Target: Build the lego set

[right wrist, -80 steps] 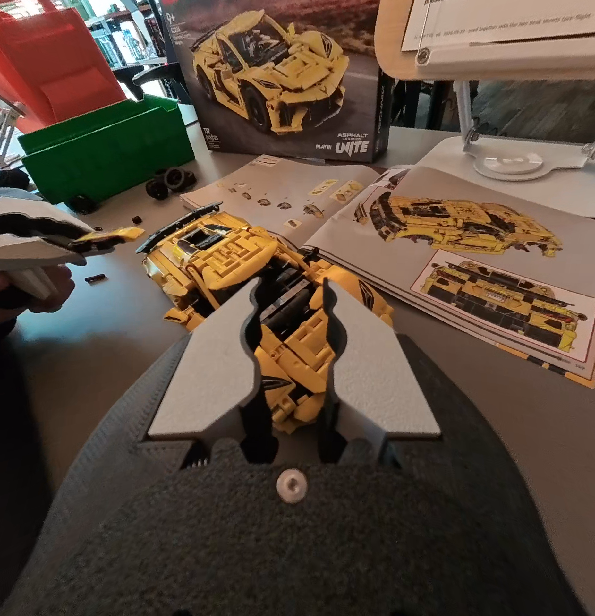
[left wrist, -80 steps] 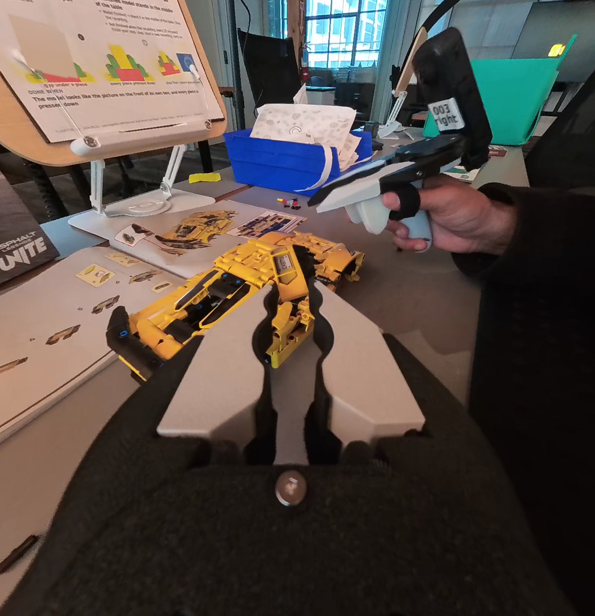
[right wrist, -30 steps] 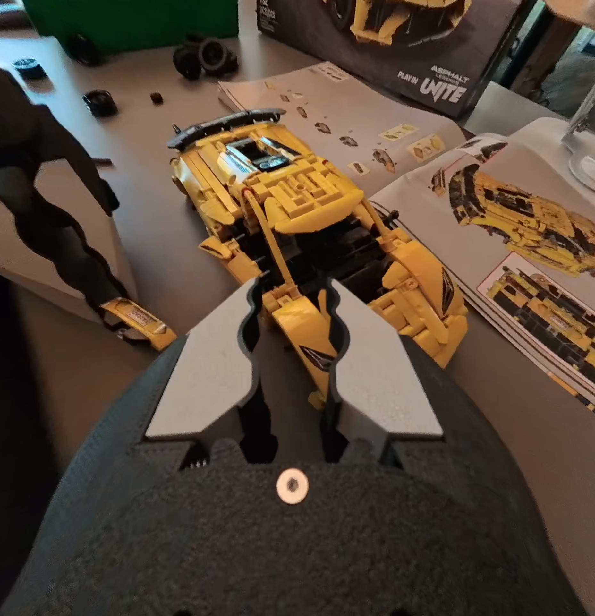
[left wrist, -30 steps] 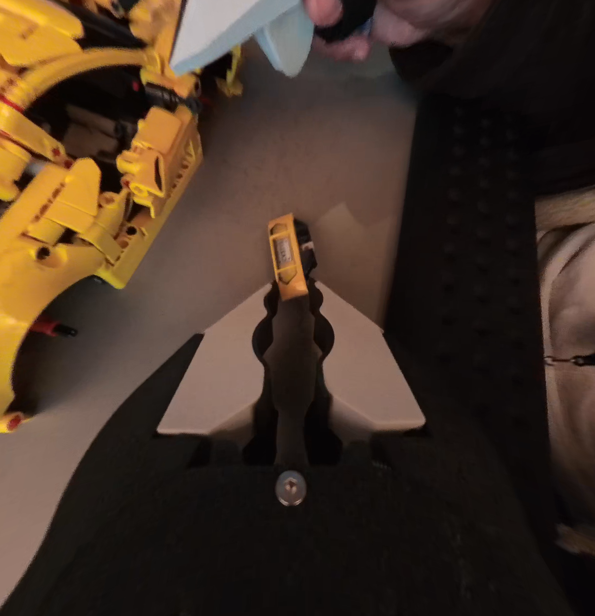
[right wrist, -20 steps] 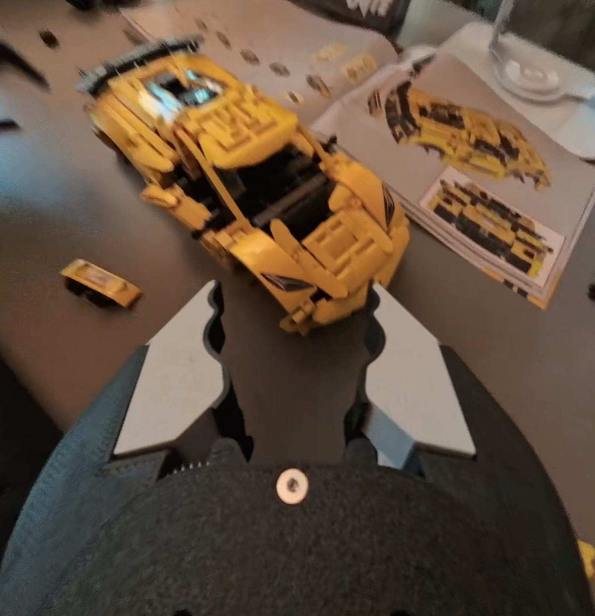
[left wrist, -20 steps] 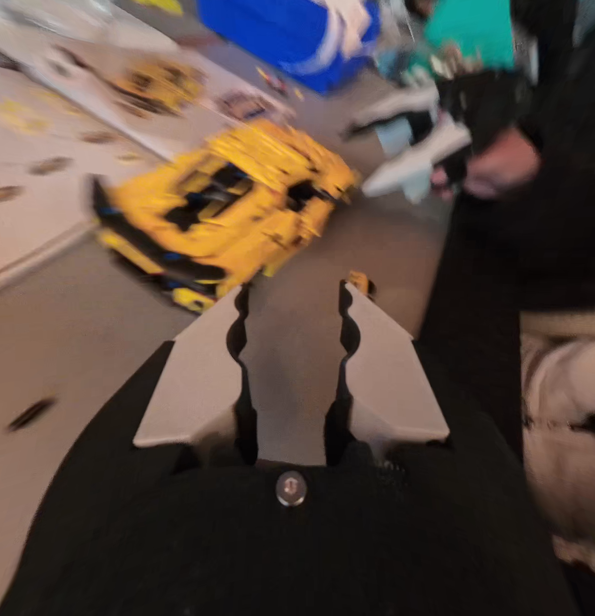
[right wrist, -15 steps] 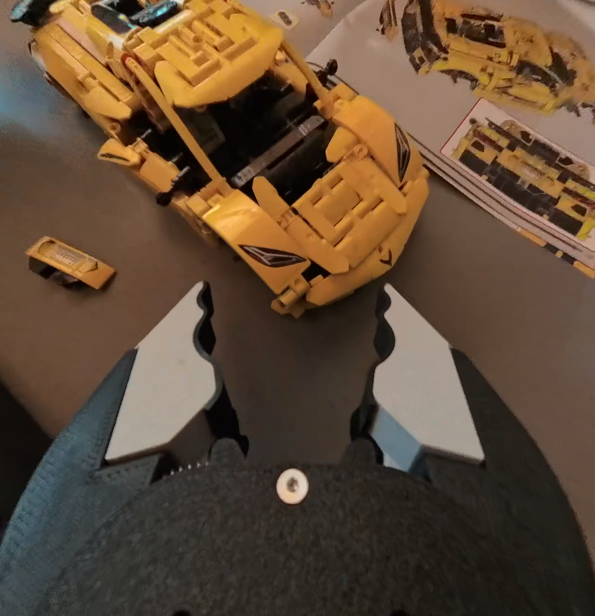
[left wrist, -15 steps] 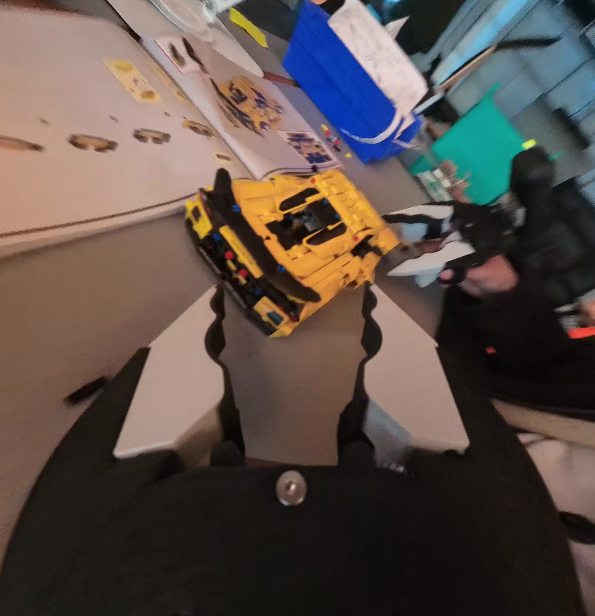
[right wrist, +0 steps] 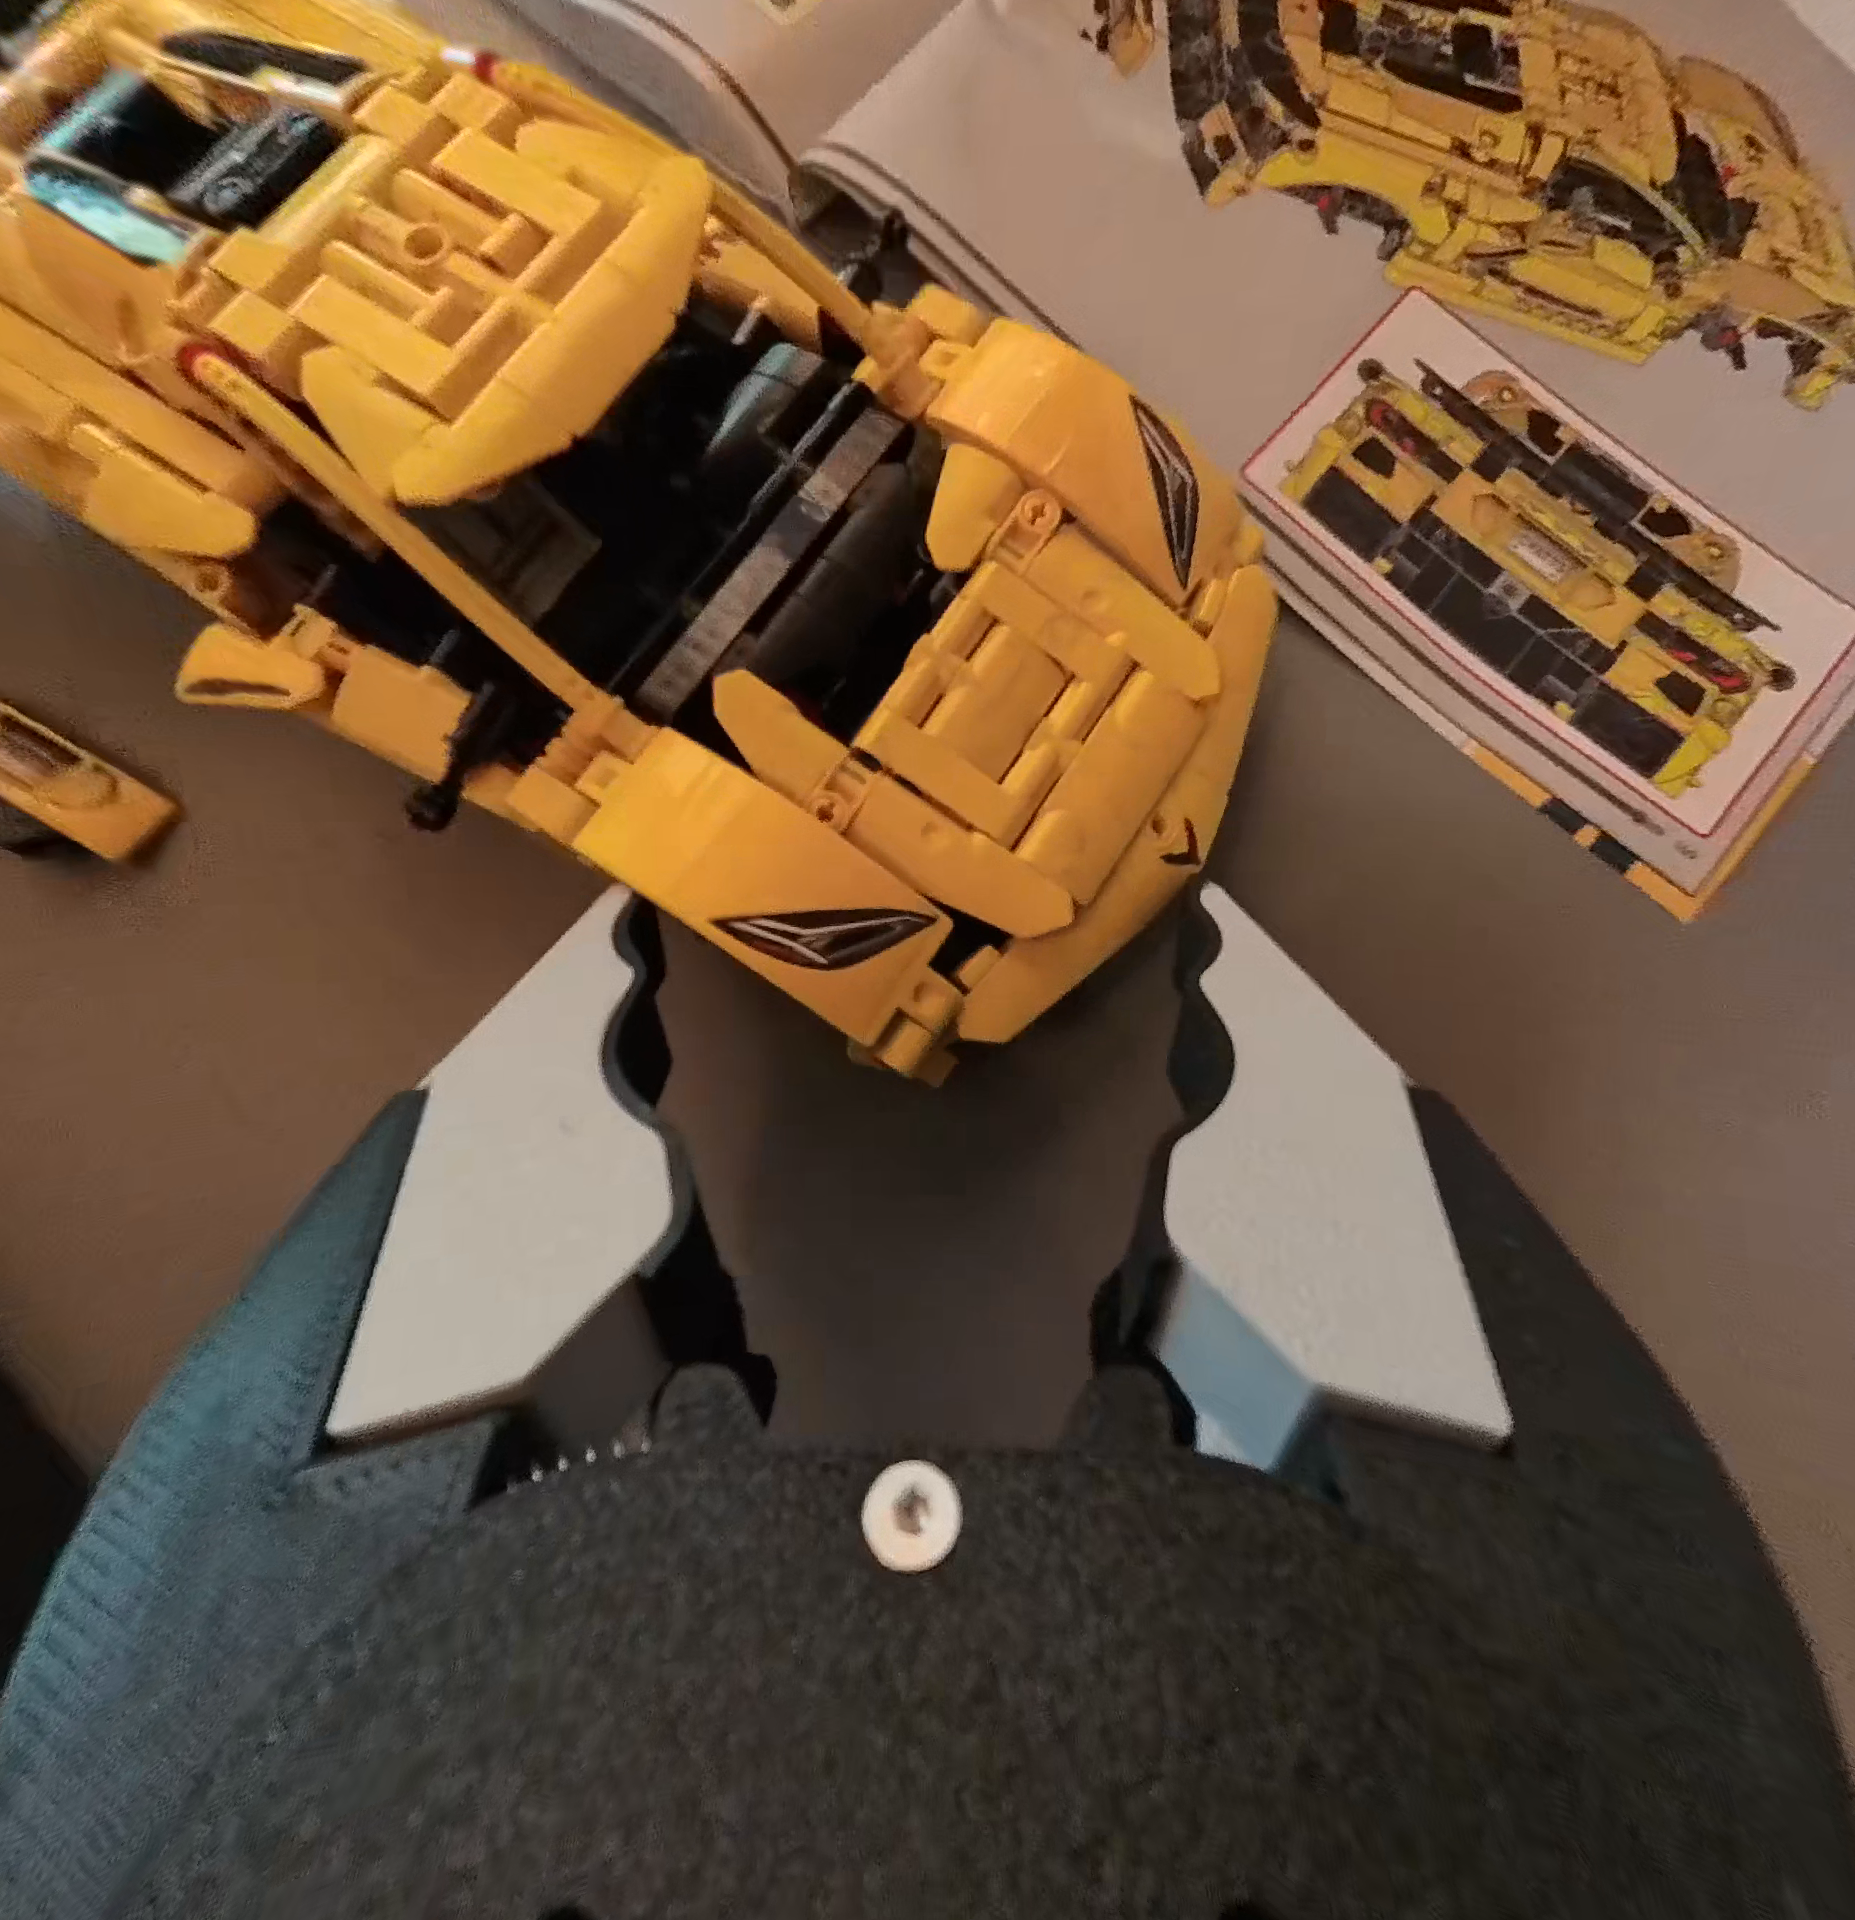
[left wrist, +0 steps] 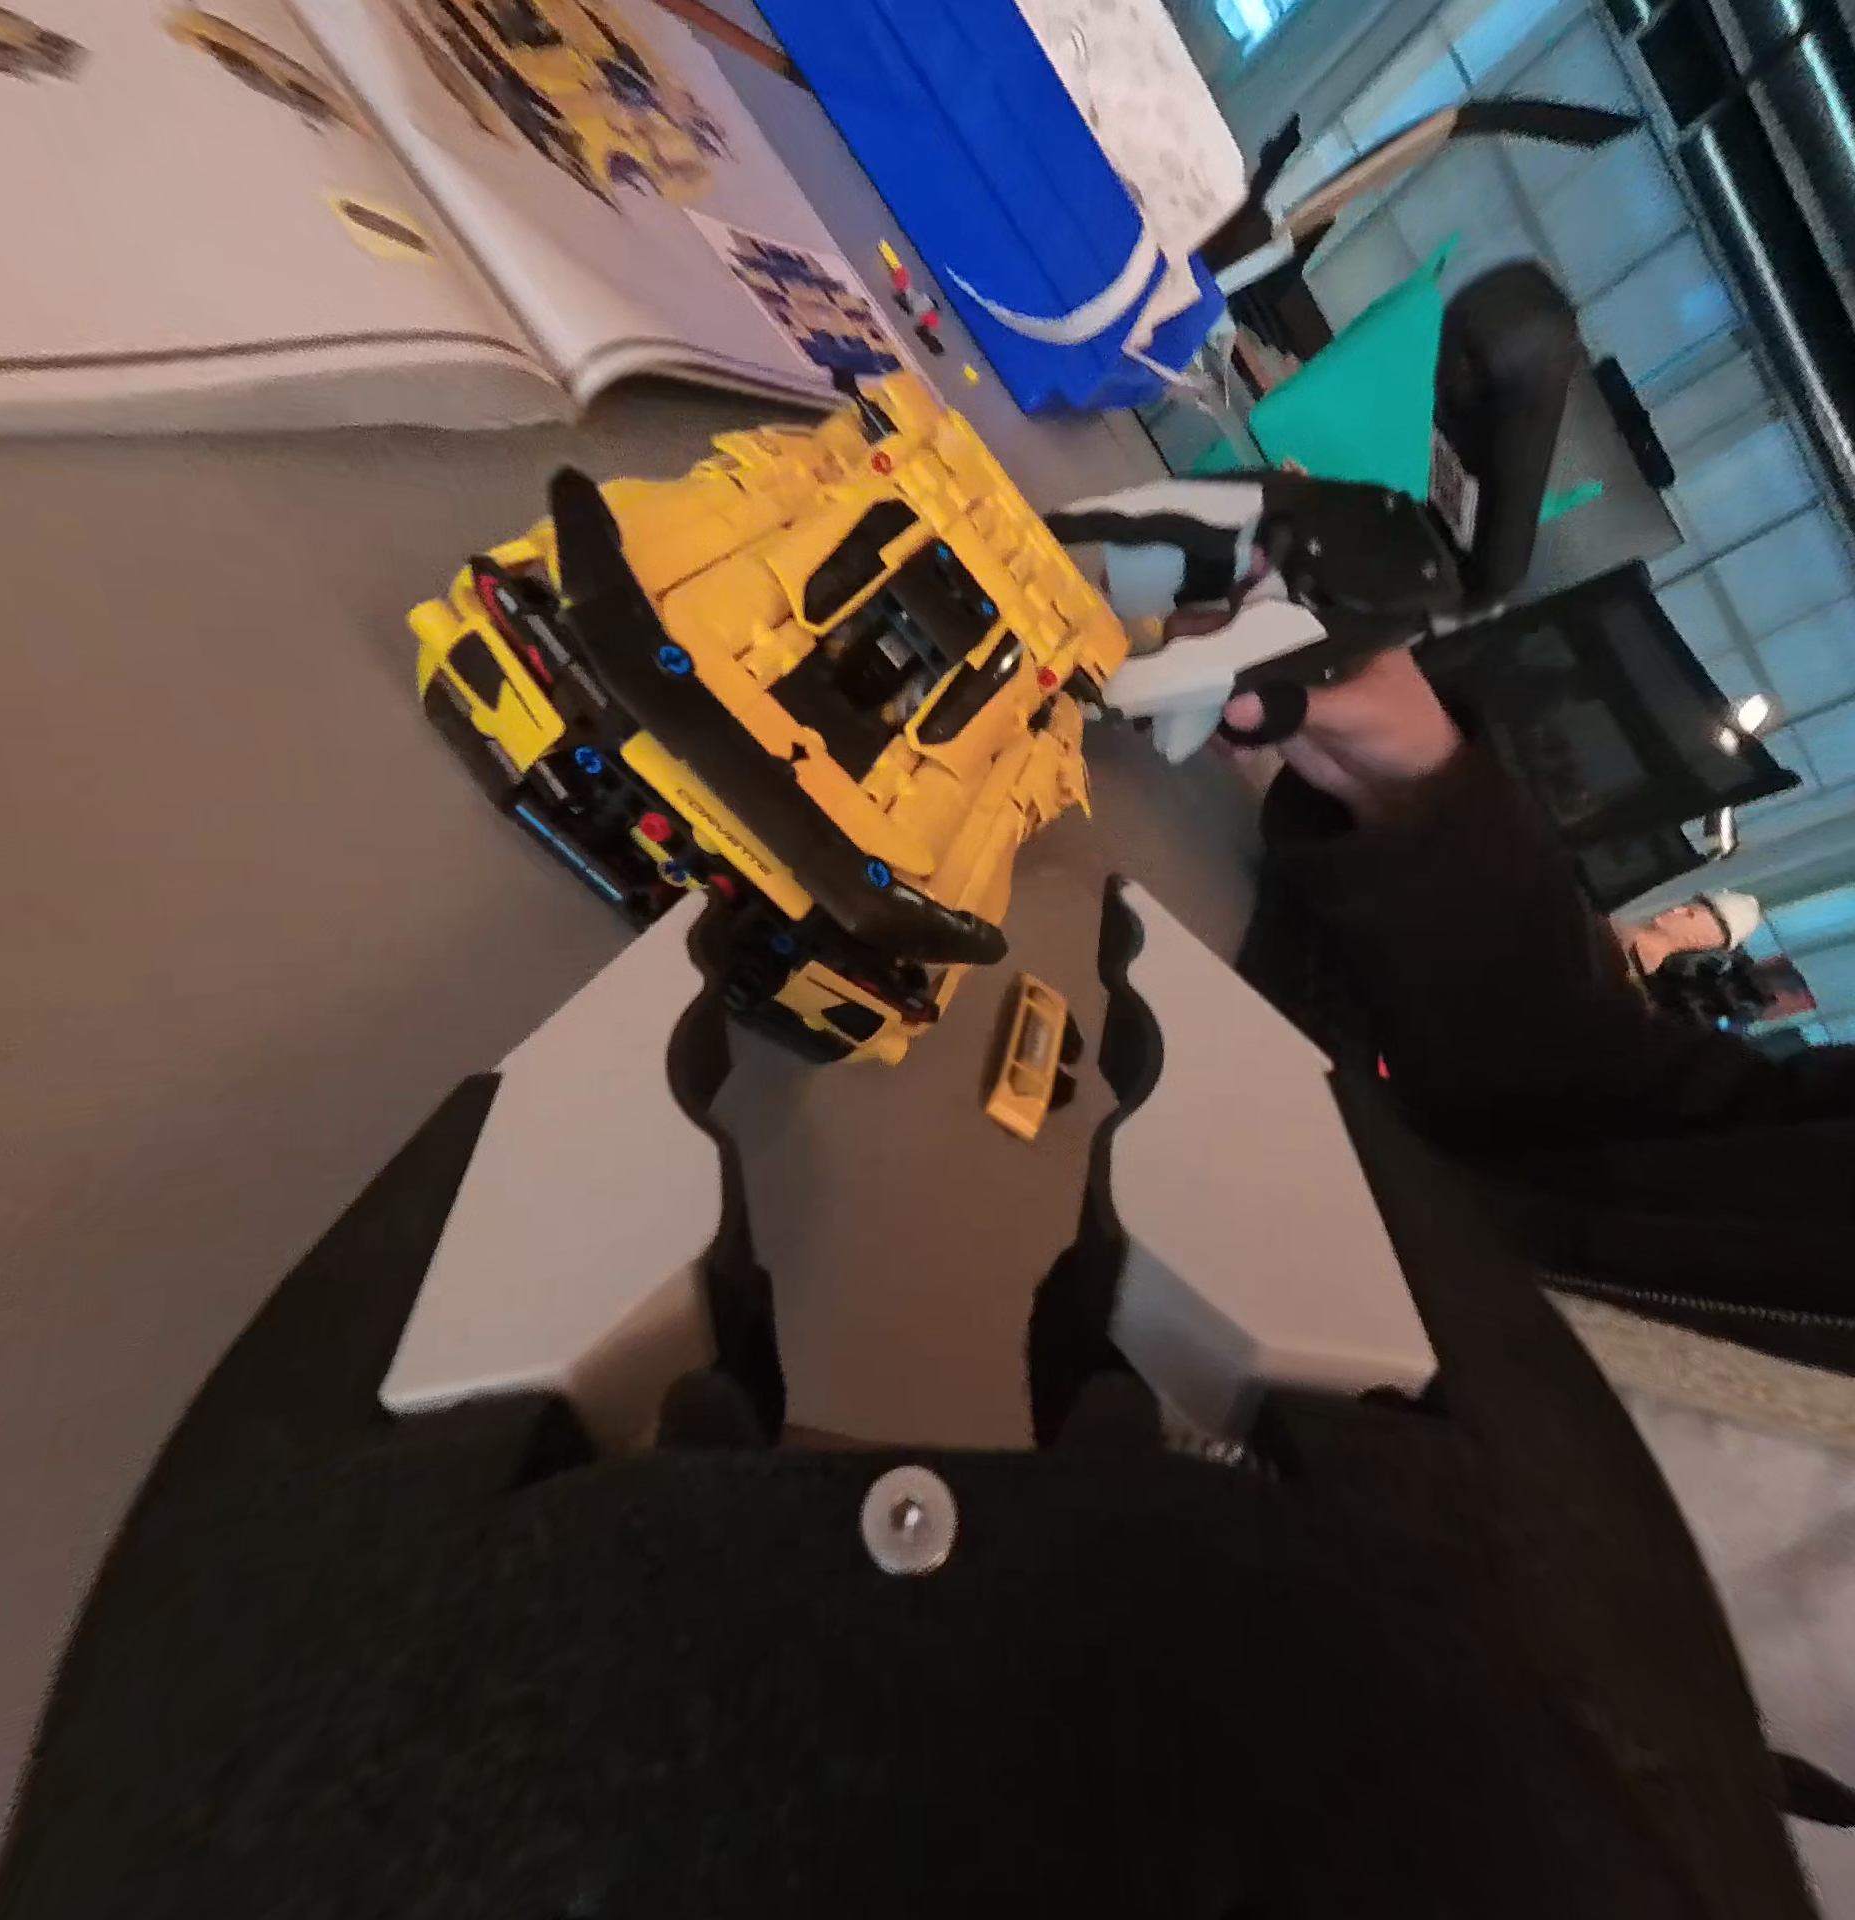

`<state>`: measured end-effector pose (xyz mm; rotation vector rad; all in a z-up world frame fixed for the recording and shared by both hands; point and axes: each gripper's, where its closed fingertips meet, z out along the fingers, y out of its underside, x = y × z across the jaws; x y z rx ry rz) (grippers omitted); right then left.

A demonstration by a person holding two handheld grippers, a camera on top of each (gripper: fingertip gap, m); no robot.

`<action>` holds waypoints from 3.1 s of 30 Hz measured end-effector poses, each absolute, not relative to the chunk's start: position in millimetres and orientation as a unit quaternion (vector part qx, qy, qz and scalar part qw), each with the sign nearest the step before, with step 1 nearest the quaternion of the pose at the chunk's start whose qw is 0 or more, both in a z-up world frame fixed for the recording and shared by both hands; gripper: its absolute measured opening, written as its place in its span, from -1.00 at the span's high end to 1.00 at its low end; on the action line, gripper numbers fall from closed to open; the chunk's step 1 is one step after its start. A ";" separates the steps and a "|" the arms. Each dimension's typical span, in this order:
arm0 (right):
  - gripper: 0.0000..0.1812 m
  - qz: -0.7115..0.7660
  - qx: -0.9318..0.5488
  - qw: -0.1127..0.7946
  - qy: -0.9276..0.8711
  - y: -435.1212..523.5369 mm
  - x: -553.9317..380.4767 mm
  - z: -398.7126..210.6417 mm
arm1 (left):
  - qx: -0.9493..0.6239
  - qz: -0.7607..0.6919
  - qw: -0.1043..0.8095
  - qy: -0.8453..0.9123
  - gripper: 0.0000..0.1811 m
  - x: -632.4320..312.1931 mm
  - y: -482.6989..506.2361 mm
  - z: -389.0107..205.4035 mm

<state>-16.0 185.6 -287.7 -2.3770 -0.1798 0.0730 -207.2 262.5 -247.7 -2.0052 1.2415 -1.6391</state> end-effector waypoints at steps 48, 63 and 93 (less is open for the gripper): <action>0.70 -0.363 -0.542 0.576 -0.493 186.8 -283.6 -180.6 | -0.619 -0.635 0.214 0.410 0.49 -291.0 181.2 -180.6; 0.52 0.156 -0.678 0.612 -0.375 136.4 -298.2 -162.5 | -0.348 -0.498 0.387 0.693 0.93 -310.7 142.8 -175.8; 0.93 0.325 -0.781 0.528 -0.070 204.7 -274.0 -202.4 | -0.553 -0.304 0.485 0.606 0.07 -277.0 208.0 -216.5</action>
